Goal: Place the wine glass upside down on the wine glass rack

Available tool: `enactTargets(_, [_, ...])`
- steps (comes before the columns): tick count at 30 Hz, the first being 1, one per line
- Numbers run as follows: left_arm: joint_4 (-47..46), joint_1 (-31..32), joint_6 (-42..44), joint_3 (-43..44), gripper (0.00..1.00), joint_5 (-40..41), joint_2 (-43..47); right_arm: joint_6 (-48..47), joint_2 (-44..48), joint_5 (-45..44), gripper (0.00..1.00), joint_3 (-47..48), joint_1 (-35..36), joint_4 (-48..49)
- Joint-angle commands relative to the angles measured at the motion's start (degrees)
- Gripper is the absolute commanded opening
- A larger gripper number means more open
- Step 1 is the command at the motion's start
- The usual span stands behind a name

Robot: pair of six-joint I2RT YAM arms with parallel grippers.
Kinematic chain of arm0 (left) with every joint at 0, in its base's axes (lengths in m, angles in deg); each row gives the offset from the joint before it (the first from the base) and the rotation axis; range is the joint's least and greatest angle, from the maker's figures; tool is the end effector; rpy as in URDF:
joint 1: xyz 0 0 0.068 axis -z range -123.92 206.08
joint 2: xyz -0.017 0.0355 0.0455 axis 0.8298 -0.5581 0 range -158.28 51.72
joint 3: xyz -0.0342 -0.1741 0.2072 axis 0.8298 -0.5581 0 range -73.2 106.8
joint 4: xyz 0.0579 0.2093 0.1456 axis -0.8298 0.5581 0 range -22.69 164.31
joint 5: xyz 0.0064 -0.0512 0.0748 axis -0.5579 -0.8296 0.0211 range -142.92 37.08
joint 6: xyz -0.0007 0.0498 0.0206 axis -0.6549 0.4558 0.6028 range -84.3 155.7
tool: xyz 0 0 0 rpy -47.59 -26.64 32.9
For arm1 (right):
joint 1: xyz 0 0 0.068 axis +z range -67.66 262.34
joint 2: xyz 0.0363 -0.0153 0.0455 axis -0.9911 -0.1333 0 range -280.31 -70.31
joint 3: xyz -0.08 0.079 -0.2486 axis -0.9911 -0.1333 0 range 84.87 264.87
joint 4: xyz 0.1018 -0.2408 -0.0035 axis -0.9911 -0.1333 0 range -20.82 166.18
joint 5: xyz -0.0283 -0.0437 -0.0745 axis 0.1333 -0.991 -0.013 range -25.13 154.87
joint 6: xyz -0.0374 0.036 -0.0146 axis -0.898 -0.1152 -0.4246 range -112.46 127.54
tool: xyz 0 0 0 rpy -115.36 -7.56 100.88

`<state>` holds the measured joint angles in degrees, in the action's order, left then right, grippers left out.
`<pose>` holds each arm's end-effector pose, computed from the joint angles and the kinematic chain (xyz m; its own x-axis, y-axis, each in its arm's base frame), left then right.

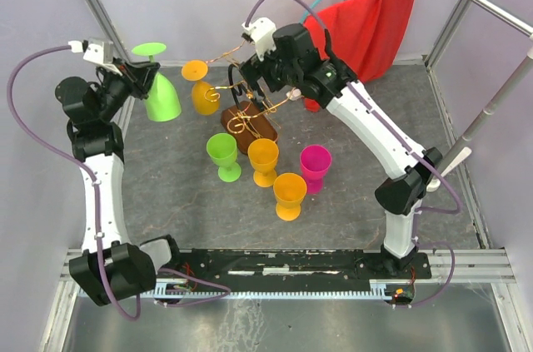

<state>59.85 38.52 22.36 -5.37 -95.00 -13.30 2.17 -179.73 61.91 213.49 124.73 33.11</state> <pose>0.2446 0.0524 0.4427 0.0720 -0.1569 -0.9850 0.4332 0.8945 -0.1108 0.3111 0.2816 0.4555 -0.2380 -0.3436 -0.9085 -0.6635 0.7406 -0.1063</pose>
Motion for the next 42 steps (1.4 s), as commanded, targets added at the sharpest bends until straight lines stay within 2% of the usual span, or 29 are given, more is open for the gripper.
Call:
enactTargets(1, [-6.08, -0.15, 5.34, -4.63, 0.03, -6.15, 2.52, 3.21, 3.38, 2.68, 1.0, -3.0, 0.41, -2.91])
enactTargets(6, [-8.43, -0.18, 8.04, -10.03, 0.03, -7.12, 4.08, 3.94, 1.95, 3.65, 0.97, -2.87, 0.41, -3.2])
enactTargets(11, [-10.18, -0.18, 8.07, -12.68, 0.03, -7.29, 4.72, 3.97, -0.42, 3.69, 0.87, -3.31, 0.46, -1.53])
enactTargets(25, [-12.82, -0.21, 7.75, -14.68, 0.03, -8.14, 3.69, 6.55, -8.43, 2.99, 0.75, 1.7, 0.41, 3.71])
enactTargets(42, [-13.88, -0.06, 6.86, -14.44, 0.03, -8.39, 2.79, 16.59, -16.14, -2.04, 0.58, 5.03, 0.36, 16.86])
